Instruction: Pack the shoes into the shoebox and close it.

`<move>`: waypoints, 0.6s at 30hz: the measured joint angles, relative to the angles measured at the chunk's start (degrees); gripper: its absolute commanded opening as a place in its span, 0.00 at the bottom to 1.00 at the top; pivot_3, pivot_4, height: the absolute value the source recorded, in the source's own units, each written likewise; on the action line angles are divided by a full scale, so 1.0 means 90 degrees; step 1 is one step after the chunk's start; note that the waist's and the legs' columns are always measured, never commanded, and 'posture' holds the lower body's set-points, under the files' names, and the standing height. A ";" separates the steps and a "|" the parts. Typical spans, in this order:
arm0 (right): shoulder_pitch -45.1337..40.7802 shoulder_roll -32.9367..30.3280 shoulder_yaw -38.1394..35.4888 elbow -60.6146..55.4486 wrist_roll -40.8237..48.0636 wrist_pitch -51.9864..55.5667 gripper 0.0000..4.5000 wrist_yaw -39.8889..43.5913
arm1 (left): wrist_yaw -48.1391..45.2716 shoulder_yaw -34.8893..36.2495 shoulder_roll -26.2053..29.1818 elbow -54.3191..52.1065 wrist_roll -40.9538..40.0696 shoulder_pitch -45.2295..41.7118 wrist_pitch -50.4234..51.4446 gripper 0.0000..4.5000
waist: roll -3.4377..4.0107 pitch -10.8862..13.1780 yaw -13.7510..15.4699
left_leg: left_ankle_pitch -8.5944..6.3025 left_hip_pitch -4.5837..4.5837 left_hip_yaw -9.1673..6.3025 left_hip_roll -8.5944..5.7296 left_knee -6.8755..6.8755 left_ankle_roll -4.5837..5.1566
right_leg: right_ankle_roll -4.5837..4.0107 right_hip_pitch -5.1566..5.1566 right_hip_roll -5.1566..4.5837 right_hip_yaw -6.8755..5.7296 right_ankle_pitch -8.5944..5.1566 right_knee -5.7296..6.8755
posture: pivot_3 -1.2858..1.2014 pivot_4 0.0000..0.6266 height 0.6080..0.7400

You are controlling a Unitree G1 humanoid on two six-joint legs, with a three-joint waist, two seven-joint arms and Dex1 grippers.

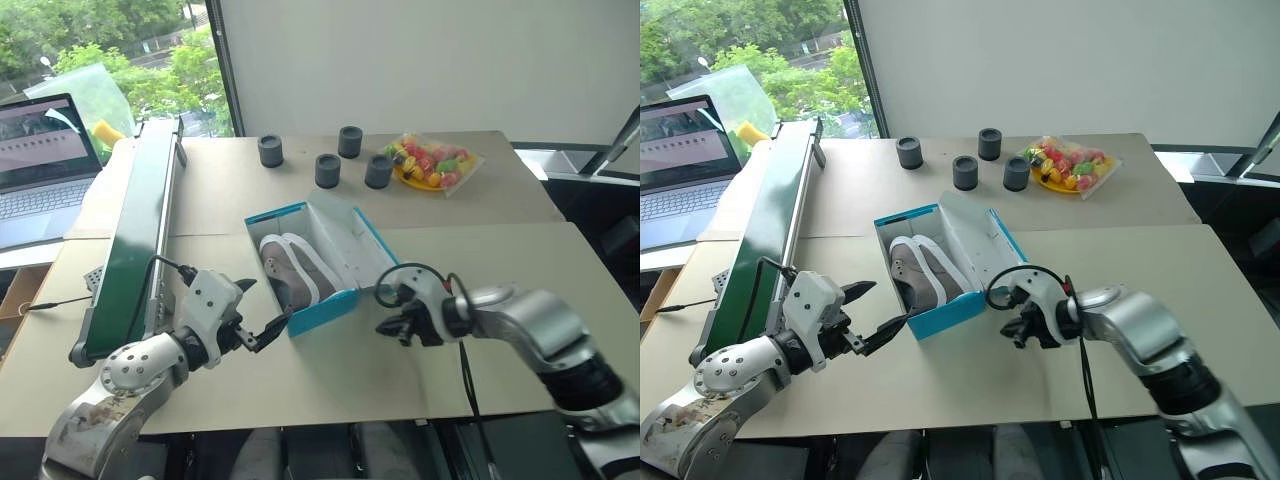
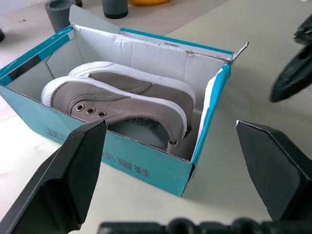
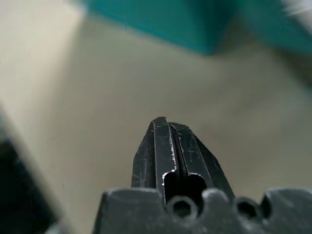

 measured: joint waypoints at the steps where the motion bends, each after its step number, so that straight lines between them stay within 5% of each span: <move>1: 0.0012 0.0341 -0.0097 0.0329 -0.0133 -0.0034 0.02 -0.0368 | -0.0009 0.0017 0.0022 0.0000 -0.0002 0.0009 0.0002 1.00 | 0.0000 0.0001 0.0008 | 0.0000 -0.0005 0.0000 -0.0003 -0.0001 0.0000 | 0.0000 -0.0003 -0.0002 0.0000 0.0000 0.0001 | 0.52 0.24 0.91; 7: -0.0246 0.1640 -0.0906 0.1548 -0.0627 -0.0507 0.02 -0.1835 | -0.0063 0.0083 0.0102 0.0005 -0.0033 -0.0011 0.0040 1.00 | 0.0000 0.0000 0.0021 | -0.0001 0.0000 -0.0006 -0.0007 0.0001 -0.0002 | 0.0005 0.0006 -0.0008 -0.0001 0.0011 -0.0001 | 0.52 0.24 0.91; 12: -0.0719 0.2765 -0.2539 0.2827 -0.0764 -0.1286 0.02 -0.3487 | -0.0119 0.0284 0.0226 -0.0006 -0.0060 -0.0059 0.0061 1.00 | 0.0000 0.0000 0.0002 | 0.0006 0.0011 -0.0005 -0.0005 0.0004 -0.0008 | 0.0002 0.0013 -0.0001 0.0000 0.0016 0.0003 | 0.52 0.24 0.91; 18: -0.1272 0.3875 -0.4567 0.3957 0.0098 -0.2692 0.02 -0.4299 | -0.0157 0.0371 0.0315 -0.0010 -0.0167 -0.0166 0.0178 1.00 | 0.0003 0.0002 -0.0054 | 0.0005 -0.0001 -0.0004 -0.0003 -0.0003 -0.0007 | 0.0000 -0.0003 -0.0001 0.0001 0.0017 0.0008 | 0.52 0.24 0.91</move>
